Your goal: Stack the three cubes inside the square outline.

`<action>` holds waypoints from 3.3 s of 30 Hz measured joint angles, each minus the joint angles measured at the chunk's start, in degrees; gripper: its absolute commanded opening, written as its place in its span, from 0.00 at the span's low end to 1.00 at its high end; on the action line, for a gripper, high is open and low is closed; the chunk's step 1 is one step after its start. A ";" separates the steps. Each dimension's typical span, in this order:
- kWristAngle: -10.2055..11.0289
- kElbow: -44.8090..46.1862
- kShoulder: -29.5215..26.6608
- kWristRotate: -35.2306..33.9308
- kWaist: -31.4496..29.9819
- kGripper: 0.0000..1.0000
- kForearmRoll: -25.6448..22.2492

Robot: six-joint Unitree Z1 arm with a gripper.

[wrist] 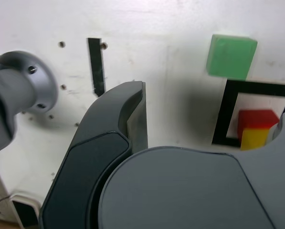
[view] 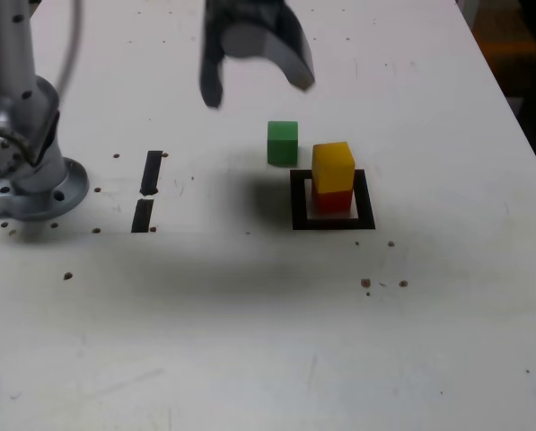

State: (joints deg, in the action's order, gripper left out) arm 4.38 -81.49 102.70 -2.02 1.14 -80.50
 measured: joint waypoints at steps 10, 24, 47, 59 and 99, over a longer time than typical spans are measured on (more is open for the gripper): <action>-0.22 4.22 6.39 2.84 3.48 0.99 10.31; 0.04 5.78 12.27 5.44 5.62 0.59 15.34; 1.60 -1.24 12.12 3.41 4.46 0.23 4.74; 3.12 -22.96 3.73 -2.42 -5.72 0.12 -12.48; -1.24 -27.96 18.34 -4.74 -10.21 0.12 -12.08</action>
State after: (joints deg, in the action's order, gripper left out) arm 3.15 -109.46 121.04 -6.75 -9.07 -92.58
